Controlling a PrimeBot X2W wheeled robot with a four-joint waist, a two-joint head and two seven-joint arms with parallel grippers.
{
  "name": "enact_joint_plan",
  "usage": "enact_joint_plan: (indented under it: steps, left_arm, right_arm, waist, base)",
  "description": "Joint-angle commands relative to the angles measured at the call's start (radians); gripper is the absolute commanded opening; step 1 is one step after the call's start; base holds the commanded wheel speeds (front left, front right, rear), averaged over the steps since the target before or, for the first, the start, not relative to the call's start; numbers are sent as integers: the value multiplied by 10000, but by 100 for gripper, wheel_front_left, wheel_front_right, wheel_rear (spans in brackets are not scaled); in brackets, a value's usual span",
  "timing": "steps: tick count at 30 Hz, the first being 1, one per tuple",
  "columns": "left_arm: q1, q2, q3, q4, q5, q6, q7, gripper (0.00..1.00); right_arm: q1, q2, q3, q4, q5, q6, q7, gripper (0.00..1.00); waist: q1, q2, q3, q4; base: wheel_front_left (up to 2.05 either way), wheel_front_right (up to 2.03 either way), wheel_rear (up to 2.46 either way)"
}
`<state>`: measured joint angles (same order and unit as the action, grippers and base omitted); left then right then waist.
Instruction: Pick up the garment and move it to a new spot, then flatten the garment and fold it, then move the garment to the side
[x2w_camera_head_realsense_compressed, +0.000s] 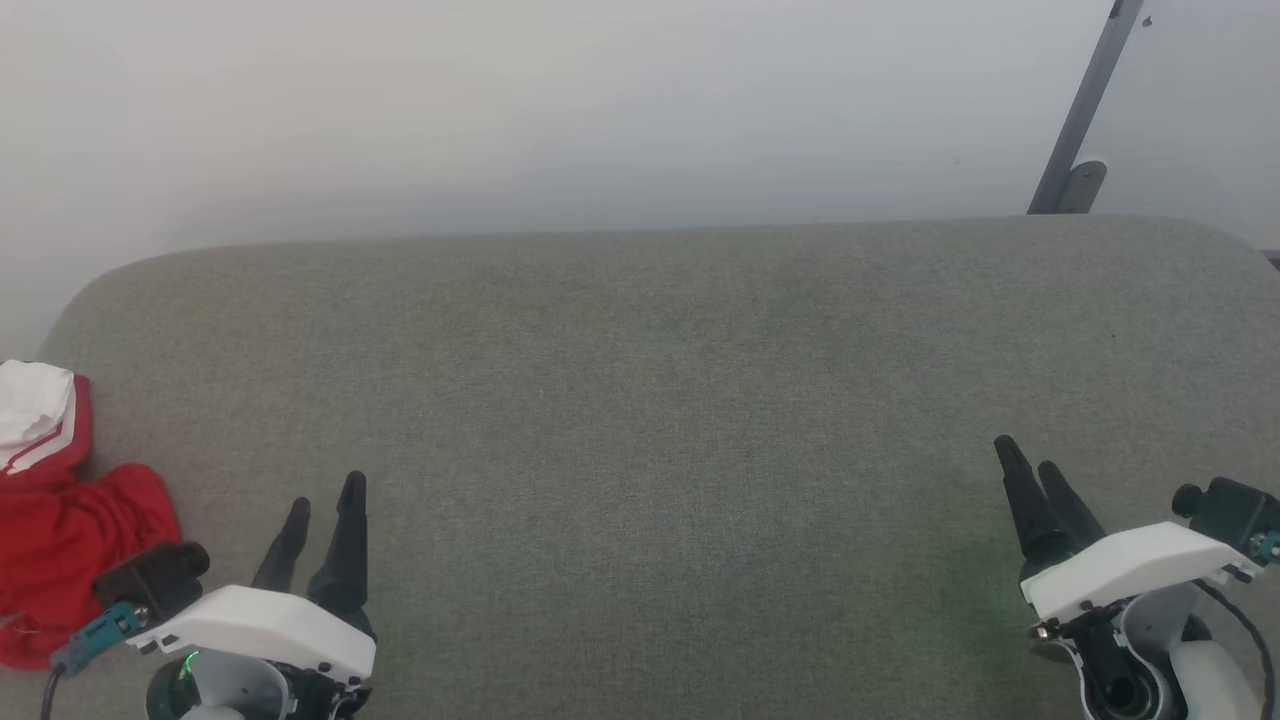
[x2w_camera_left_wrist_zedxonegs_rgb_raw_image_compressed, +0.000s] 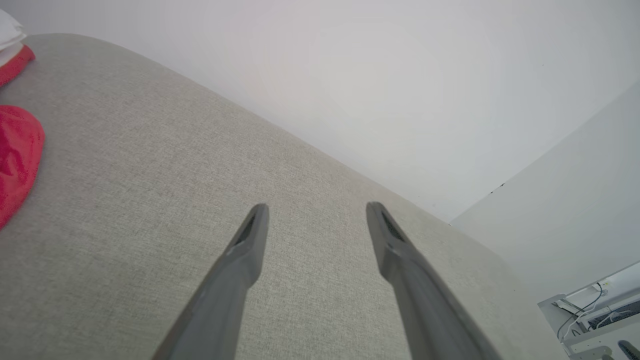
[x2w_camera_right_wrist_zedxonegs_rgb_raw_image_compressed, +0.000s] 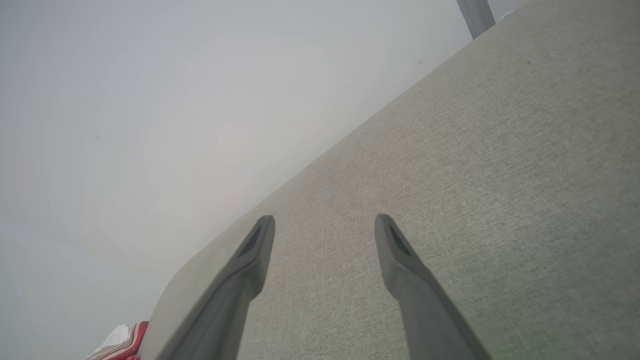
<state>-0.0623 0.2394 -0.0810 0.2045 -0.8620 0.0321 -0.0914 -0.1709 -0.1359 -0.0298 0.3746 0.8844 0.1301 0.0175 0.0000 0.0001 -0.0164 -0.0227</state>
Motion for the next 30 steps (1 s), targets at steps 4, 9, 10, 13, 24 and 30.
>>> enact_joint_plan:
  steps: [4,9,10,13,24,30]
  left_arm:
    - [-283,175,-14,-116,698,-18,-221,100]
    - [-297,242,28,-157,1284,-107,-374,100]
    - [-294,254,39,-171,1383,-118,-395,100]
    - [-276,287,74,-191,1619,-157,-456,100]
    - [-93,280,195,-307,2689,-370,-737,100]
    - [-11,257,288,-383,3259,-414,-893,100]
  right_arm:
    - [-291,-99,-77,-71,-642,5,-118,100]
    - [-302,-107,-156,-128,-1141,5,-146,100]
    - [-303,-118,-167,-139,-1227,5,-158,100]
    - [-302,-138,-195,-164,-1408,6,-187,100]
    - [-239,-203,-366,-285,-2463,7,-383,100]
    - [-191,-217,-450,-359,-3041,7,-503,100]
  waist:
    - [0,-1,-11,-8]
    - [0,-1,-17,-23]
    - [0,-1,-19,-27]
    - [0,-1,-23,-36]
    - [0,-1,-25,-61]
    - [0,-1,-28,-65]
  base:
    - [0,0,0]
    - [0,0,0]
    - [0,0,0]
    - [0,0,0]
    - [0,0,0]
    - [0,0,0]
